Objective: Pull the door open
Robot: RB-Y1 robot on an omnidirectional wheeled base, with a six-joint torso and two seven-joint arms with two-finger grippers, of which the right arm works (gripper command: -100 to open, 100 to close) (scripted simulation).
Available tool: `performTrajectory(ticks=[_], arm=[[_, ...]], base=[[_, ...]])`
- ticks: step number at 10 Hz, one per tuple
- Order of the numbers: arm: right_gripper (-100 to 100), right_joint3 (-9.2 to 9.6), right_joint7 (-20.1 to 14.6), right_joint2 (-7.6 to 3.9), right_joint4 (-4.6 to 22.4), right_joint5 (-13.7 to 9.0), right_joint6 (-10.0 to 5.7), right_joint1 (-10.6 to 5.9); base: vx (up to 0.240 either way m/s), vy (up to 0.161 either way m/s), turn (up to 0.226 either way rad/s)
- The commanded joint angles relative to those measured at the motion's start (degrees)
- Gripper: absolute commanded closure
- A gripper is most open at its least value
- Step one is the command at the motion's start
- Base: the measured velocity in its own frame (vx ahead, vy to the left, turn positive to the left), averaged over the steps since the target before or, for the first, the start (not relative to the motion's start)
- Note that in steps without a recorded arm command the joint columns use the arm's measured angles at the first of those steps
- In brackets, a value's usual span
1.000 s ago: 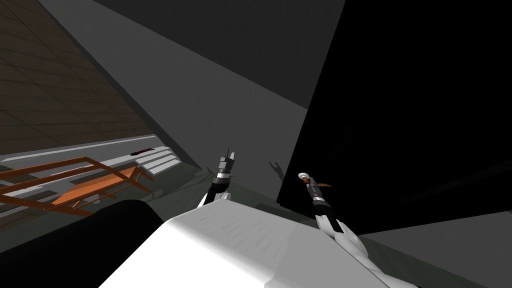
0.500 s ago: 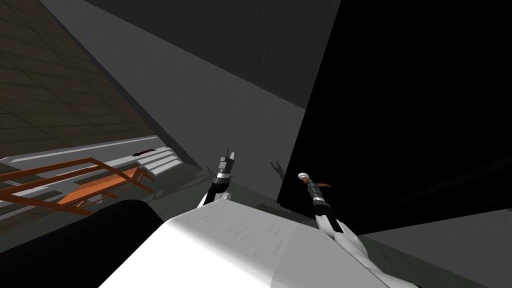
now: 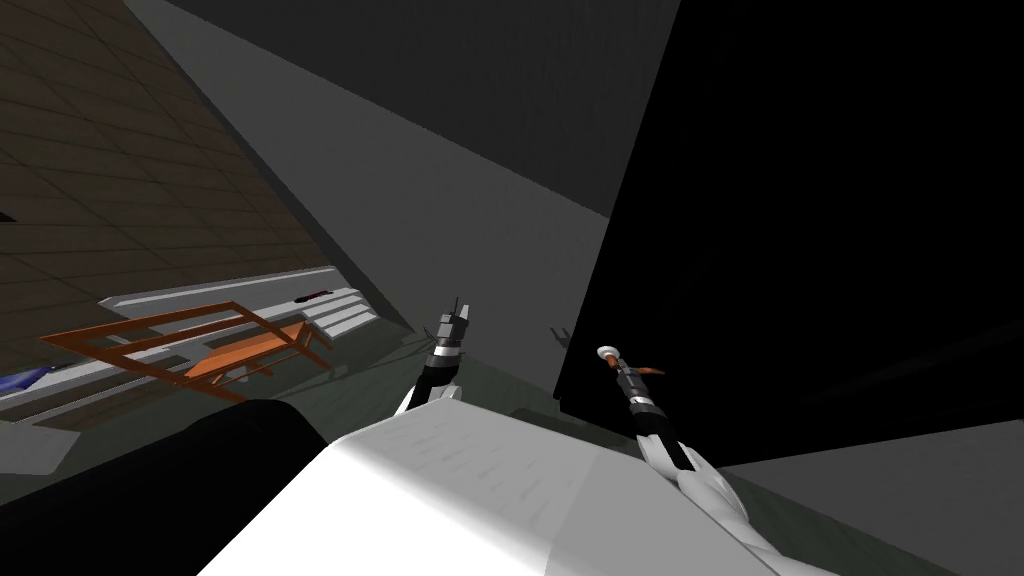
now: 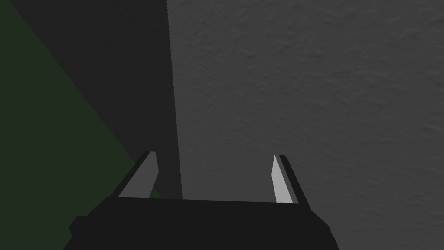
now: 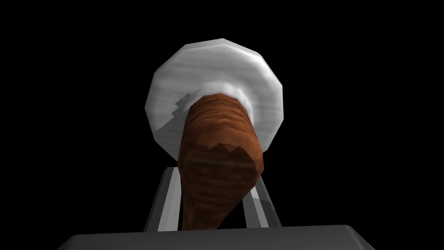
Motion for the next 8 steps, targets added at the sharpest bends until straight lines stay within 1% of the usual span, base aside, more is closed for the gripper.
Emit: performTrajectory(ticks=[1,3,5,6,7,8], arm=[[100,1.18,-1.51,-0.86,-0.4,0.64,-0.87,0.95],[100,2.52,-3.34,-2.06,-0.59,1.35,-1.99,1.67],[100,3.83,-5.12,-3.23,-0.77,2.04,-3.07,2.38],[100,4.28,-5.74,-3.64,-0.83,2.28,-3.44,2.62],[100,4.1,-5.31,-3.12,-0.99,2.15,-3.01,2.5],[100,4.99,-6.51,-3.93,-0.88,2.62,-4.72,3.47]], base=[[-0.213,-0.115,0.135],[-0.22,-0.107,0.142],[-0.204,-0.071,0.123],[-0.229,-0.077,0.1],[-0.104,-0.029,0.028],[-0.11,-0.045,0.078]])
